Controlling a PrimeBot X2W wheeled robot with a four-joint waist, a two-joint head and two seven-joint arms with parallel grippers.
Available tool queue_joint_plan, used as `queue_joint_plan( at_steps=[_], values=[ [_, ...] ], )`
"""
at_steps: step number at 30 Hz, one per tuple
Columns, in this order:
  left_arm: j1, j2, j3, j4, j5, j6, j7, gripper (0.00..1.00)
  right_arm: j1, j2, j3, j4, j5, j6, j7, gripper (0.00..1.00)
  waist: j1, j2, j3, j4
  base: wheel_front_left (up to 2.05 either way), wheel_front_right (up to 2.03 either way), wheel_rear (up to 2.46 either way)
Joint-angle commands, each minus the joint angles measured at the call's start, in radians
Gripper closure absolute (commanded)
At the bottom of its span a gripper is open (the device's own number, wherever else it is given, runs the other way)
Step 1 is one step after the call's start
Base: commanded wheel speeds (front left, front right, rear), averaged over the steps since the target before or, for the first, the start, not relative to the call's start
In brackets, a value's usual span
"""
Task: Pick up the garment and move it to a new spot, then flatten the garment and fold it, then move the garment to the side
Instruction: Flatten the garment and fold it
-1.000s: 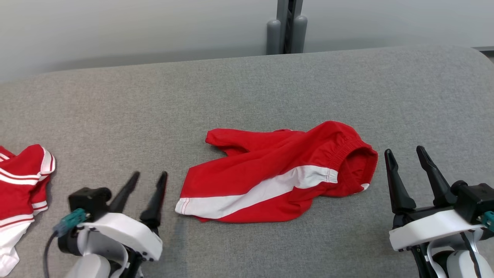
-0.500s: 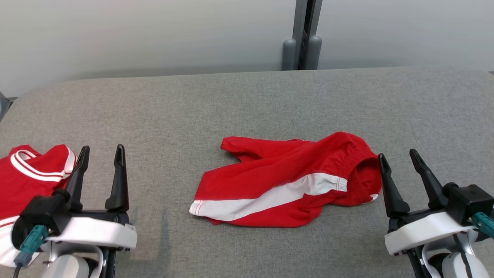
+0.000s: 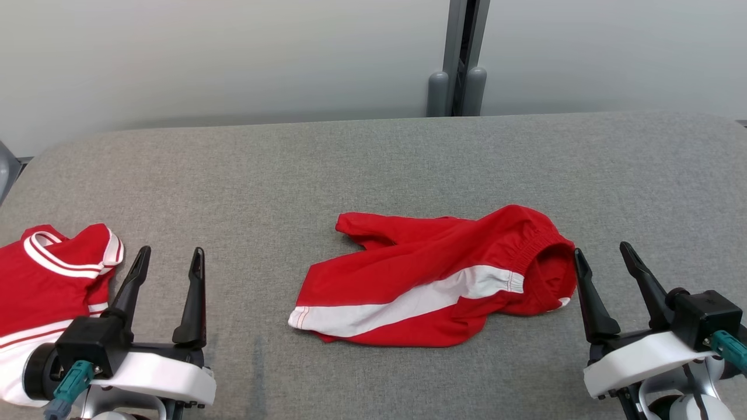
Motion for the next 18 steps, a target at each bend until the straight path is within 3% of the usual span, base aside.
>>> queue_joint_plan(
  at_steps=[1, 18],
  values=[
    [0.002, 0.005, -0.001, -0.004, 0.01, 0.007, 0.001, 0.0, 0.005, -0.005, -0.002, -0.001, -0.004, 0.0, 0.001, 0.0, 0.0, 0.0, 0.0, -0.001, 0.0, 0.0, 0.0],
    [-0.014, 0.023, -0.029, -0.029, 0.034, 0.024, 0.035, 0.0, 0.007, -0.005, -0.009, -0.015, -0.016, 0.0, 0.009, 0.0, 0.0, 0.0, 0.0, -0.002, 0.0, 0.0, 0.0]
  ],
)
